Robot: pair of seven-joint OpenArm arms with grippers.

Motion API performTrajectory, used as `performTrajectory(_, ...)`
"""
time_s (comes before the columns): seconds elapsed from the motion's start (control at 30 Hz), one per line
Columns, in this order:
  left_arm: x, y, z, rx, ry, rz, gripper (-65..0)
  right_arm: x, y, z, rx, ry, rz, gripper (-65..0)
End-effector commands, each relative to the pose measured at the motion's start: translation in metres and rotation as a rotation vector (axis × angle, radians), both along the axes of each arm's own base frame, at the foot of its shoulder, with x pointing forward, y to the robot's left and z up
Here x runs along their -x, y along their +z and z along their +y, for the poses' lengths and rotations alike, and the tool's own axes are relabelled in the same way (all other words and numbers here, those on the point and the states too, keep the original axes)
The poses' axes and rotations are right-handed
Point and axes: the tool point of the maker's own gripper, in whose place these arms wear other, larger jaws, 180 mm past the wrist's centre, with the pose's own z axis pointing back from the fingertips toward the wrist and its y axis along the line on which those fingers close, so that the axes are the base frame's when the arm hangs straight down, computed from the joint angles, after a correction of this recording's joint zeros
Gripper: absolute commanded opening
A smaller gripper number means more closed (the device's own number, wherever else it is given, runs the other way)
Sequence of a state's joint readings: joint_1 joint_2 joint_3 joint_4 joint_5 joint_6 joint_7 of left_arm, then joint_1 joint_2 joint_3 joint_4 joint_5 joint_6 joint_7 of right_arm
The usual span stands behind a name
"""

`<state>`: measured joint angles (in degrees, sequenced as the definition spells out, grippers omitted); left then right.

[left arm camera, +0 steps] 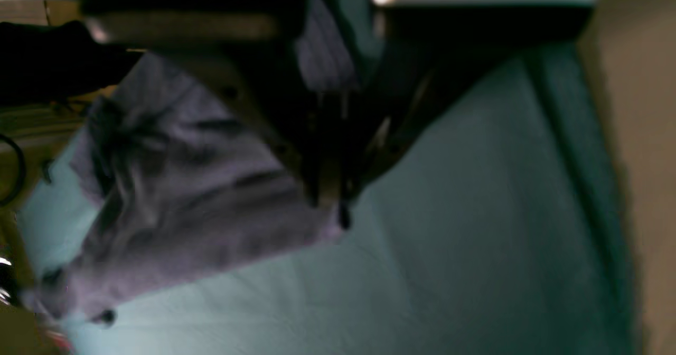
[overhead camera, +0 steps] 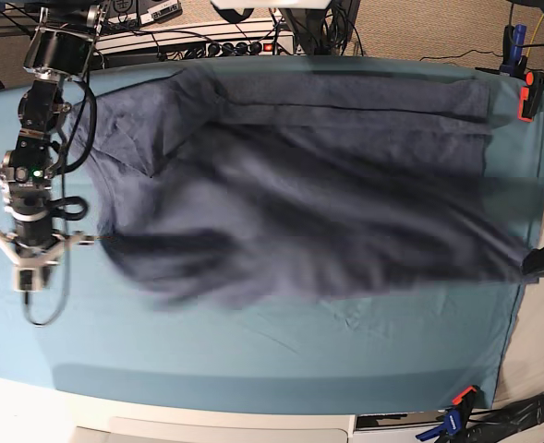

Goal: Fold the T-shirt properly

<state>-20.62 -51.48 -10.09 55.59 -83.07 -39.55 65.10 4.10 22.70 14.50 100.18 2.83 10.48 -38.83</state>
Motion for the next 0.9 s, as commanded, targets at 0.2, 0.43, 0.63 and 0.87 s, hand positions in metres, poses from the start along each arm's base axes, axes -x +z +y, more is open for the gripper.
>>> performTrajectory(0.2, -0.009, 0.028, 0.010, 0.003, 0.019, -0.083, -65.0, -0.008, 0.028, 0.001, 0.032, 0.027, -0.089, -65.0)
performTrajectory(0.43, -0.009, 0.028, 0.010, 0.004, 0.020, -0.083, -65.0, -0.004, -0.003, 0.024, -0.135, 0.105, 0.054, -65.0)
performTrajectory(0.63, -0.009, 0.028, 0.010, 0.004, 0.020, -0.083, -65.0, 0.001, -0.026, 0.074, -0.368, 0.252, 0.090, -33.3)
performTrajectory(0.87, -0.009, 0.025, 0.013, -0.026, 0.028, -0.078, -65.0, 0.037, -0.068, 0.185, -0.620, 0.588, 0.247, -33.3)
